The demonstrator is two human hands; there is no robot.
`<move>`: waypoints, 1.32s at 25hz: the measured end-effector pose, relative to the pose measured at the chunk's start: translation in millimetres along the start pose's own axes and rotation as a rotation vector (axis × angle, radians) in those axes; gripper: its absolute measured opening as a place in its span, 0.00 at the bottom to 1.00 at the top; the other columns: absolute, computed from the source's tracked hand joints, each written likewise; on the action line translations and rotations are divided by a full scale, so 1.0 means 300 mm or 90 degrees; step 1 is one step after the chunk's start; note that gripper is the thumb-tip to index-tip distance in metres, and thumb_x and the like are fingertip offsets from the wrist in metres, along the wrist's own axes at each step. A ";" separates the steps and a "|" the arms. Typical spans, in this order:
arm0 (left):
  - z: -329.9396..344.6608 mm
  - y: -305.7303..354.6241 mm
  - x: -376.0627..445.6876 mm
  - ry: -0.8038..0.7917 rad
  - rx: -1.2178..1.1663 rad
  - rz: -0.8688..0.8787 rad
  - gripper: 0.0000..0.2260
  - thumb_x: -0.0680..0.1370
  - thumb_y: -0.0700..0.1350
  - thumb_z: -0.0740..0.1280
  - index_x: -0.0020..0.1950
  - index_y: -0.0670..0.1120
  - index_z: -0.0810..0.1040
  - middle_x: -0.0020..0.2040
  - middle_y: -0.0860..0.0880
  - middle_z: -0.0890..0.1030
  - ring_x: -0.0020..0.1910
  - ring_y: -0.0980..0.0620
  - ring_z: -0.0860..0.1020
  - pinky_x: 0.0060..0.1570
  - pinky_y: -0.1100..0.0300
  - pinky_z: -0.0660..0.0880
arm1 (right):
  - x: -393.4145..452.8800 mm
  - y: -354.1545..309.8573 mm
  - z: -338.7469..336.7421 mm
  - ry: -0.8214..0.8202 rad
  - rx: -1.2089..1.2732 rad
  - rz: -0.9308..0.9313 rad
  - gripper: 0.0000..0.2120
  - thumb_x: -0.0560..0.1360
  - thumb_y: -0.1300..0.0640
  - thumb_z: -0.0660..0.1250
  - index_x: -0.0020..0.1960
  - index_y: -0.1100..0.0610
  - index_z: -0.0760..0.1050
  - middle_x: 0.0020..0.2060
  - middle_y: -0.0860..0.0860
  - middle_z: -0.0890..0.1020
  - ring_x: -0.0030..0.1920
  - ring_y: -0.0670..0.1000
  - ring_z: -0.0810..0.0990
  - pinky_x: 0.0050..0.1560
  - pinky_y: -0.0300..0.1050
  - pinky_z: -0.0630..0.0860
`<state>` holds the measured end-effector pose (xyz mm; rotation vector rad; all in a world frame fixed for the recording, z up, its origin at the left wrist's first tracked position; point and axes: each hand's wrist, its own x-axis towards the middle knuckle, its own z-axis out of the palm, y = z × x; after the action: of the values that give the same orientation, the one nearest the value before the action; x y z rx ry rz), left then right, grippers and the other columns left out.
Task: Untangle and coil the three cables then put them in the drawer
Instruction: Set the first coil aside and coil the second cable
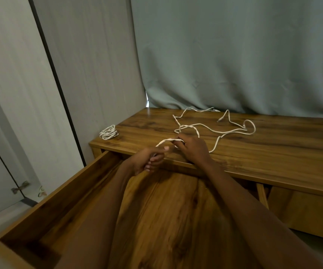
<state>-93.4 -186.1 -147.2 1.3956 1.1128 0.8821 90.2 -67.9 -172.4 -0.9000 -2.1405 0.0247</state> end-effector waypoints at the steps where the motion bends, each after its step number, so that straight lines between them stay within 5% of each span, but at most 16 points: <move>1: 0.007 0.013 -0.001 -0.056 -0.148 0.045 0.25 0.83 0.52 0.60 0.26 0.47 0.64 0.23 0.51 0.60 0.21 0.55 0.55 0.24 0.60 0.52 | 0.000 -0.004 -0.003 0.004 -0.006 -0.002 0.20 0.78 0.36 0.57 0.50 0.48 0.81 0.45 0.50 0.85 0.47 0.54 0.82 0.40 0.47 0.71; 3: 0.020 0.035 0.004 -0.111 -0.403 0.149 0.24 0.83 0.48 0.60 0.26 0.47 0.65 0.22 0.52 0.59 0.21 0.55 0.55 0.23 0.61 0.52 | -0.003 -0.004 0.008 -0.005 -0.015 -0.023 0.22 0.77 0.33 0.55 0.51 0.46 0.80 0.47 0.48 0.85 0.50 0.53 0.82 0.43 0.48 0.75; 6: 0.017 0.062 0.008 -0.048 -0.589 0.323 0.22 0.83 0.47 0.55 0.28 0.49 0.63 0.23 0.53 0.59 0.21 0.55 0.57 0.25 0.60 0.52 | -0.013 -0.002 0.017 -0.005 -0.005 -0.067 0.16 0.81 0.37 0.59 0.55 0.46 0.79 0.46 0.47 0.84 0.49 0.52 0.82 0.43 0.47 0.74; 13: 0.008 0.097 -0.001 0.260 -0.770 0.516 0.17 0.80 0.46 0.53 0.32 0.47 0.66 0.26 0.51 0.64 0.26 0.53 0.61 0.30 0.58 0.58 | -0.025 -0.030 0.038 -0.031 -0.130 -0.282 0.21 0.86 0.43 0.50 0.75 0.45 0.68 0.59 0.49 0.84 0.52 0.54 0.83 0.49 0.49 0.72; 17: -0.005 0.102 0.019 0.429 -0.765 0.500 0.13 0.80 0.46 0.54 0.36 0.47 0.68 0.29 0.50 0.65 0.30 0.52 0.64 0.34 0.57 0.62 | -0.021 -0.047 0.074 -0.040 -0.176 -0.393 0.20 0.84 0.43 0.53 0.72 0.46 0.73 0.48 0.49 0.85 0.44 0.55 0.84 0.39 0.49 0.77; 20: -0.034 0.076 0.042 0.585 -0.658 0.425 0.15 0.83 0.48 0.57 0.37 0.47 0.71 0.32 0.51 0.69 0.32 0.54 0.68 0.35 0.60 0.66 | -0.006 -0.090 0.095 -0.035 -0.148 -0.493 0.14 0.83 0.46 0.61 0.61 0.51 0.80 0.39 0.52 0.83 0.39 0.55 0.81 0.34 0.47 0.73; 23: -0.068 0.036 0.048 0.694 -0.235 0.254 0.17 0.85 0.49 0.57 0.40 0.45 0.75 0.33 0.50 0.74 0.32 0.56 0.71 0.33 0.64 0.69 | 0.004 -0.120 0.088 -0.007 -0.167 -0.518 0.13 0.83 0.48 0.61 0.56 0.53 0.82 0.40 0.51 0.83 0.39 0.54 0.81 0.37 0.47 0.70; 27: -0.054 -0.024 0.052 0.577 0.256 0.077 0.22 0.85 0.51 0.56 0.39 0.41 0.79 0.36 0.45 0.80 0.36 0.52 0.76 0.42 0.56 0.72 | 0.005 -0.087 0.064 0.005 -0.140 -0.434 0.13 0.82 0.48 0.60 0.49 0.55 0.80 0.43 0.51 0.83 0.41 0.54 0.81 0.40 0.49 0.74; 30: -0.019 -0.009 0.046 0.461 0.403 -0.022 0.33 0.84 0.61 0.50 0.36 0.40 0.81 0.36 0.45 0.82 0.40 0.49 0.79 0.48 0.53 0.72 | 0.012 -0.026 0.047 0.030 -0.132 -0.341 0.16 0.83 0.44 0.58 0.47 0.53 0.78 0.41 0.50 0.82 0.40 0.54 0.80 0.40 0.51 0.75; 33: -0.004 0.020 0.038 0.329 0.411 -0.117 0.41 0.76 0.76 0.42 0.27 0.45 0.74 0.27 0.50 0.77 0.30 0.52 0.75 0.40 0.56 0.71 | 0.023 0.044 0.025 0.063 -0.147 -0.279 0.18 0.84 0.44 0.55 0.49 0.53 0.79 0.42 0.51 0.83 0.42 0.56 0.81 0.44 0.52 0.75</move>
<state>-90.4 -174.7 -141.9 1.5740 2.0198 0.8017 90.0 -51.7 -176.9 -0.5254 -2.2306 -0.4851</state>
